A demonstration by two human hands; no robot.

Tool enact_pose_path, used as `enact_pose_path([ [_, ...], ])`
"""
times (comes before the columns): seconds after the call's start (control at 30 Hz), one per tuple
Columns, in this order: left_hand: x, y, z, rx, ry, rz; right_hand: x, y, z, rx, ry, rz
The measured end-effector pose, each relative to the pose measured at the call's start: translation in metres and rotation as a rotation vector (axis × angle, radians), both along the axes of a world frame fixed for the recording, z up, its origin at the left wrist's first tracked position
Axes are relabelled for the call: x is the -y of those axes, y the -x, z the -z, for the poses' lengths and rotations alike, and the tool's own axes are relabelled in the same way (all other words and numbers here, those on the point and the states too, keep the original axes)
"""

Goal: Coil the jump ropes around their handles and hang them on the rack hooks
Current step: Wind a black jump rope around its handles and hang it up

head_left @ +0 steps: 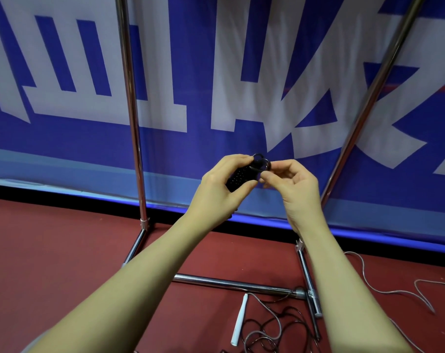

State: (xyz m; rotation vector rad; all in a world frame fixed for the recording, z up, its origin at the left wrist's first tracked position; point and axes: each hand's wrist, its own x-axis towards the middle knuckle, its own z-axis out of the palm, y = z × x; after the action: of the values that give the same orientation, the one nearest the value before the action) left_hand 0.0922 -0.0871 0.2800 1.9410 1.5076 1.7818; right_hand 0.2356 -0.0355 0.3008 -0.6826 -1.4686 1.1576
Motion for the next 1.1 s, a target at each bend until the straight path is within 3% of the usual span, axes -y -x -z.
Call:
enact_pose_path([
  [0.23,0.004,-0.008,0.000,-0.070,-0.001,-0.077,0.004,0.005,0.001,-0.028,0.018,0.078],
  [0.33,0.005,-0.009,0.002,-0.088,-0.010,-0.103,0.006,0.008,0.004,0.058,-0.040,0.140],
  [0.5,0.004,-0.011,0.004,-0.094,-0.026,-0.117,0.005,0.013,0.015,0.331,-0.369,0.332],
  [0.63,0.004,-0.013,0.003,-0.125,-0.043,-0.142,0.004,0.016,0.016,0.376,-0.517,0.449],
  [0.8,0.000,-0.010,0.010,-0.239,-0.123,-0.239,0.005,0.022,0.011,0.358,-0.361,0.409],
  [0.97,-0.006,-0.004,0.014,-0.343,-0.188,-0.268,0.003,0.023,0.006,0.154,-0.075,0.280],
  [1.1,-0.008,0.001,0.015,-0.384,-0.215,-0.274,0.005,0.019,0.005,0.009,-0.009,0.149],
])
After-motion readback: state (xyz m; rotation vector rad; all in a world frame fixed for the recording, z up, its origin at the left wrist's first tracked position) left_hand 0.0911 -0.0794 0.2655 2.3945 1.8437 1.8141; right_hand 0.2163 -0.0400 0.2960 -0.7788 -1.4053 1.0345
